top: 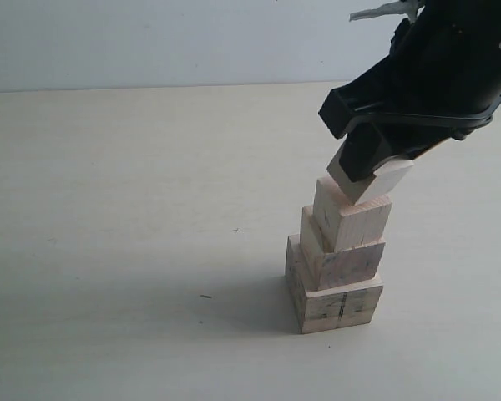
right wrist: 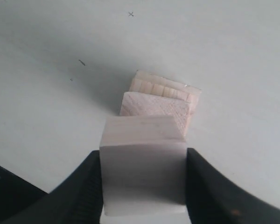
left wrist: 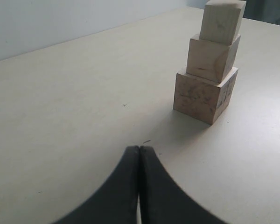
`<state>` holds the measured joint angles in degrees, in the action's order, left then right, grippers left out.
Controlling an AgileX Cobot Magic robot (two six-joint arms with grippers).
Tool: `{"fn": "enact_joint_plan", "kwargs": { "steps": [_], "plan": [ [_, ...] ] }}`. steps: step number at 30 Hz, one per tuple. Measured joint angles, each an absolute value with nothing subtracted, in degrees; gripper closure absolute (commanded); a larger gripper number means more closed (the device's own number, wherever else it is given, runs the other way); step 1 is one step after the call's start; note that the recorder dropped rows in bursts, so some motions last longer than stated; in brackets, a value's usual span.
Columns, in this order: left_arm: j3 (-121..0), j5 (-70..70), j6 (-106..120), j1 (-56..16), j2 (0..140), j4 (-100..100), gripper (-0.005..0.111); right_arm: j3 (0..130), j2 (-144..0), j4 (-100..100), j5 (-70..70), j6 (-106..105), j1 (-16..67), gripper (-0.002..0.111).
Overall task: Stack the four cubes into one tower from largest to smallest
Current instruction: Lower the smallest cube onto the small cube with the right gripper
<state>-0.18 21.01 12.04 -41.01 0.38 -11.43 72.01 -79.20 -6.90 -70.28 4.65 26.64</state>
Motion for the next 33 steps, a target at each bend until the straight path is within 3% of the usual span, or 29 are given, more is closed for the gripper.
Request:
{"fn": "enact_joint_plan", "kwargs": {
  "steps": [33],
  "plan": [
    [-0.18, 21.01, 12.04, -41.01, 0.38, -11.43, 0.107, 72.01, -80.95, -6.47, -70.28, 5.28, 26.64, 0.108]
  ]
}}
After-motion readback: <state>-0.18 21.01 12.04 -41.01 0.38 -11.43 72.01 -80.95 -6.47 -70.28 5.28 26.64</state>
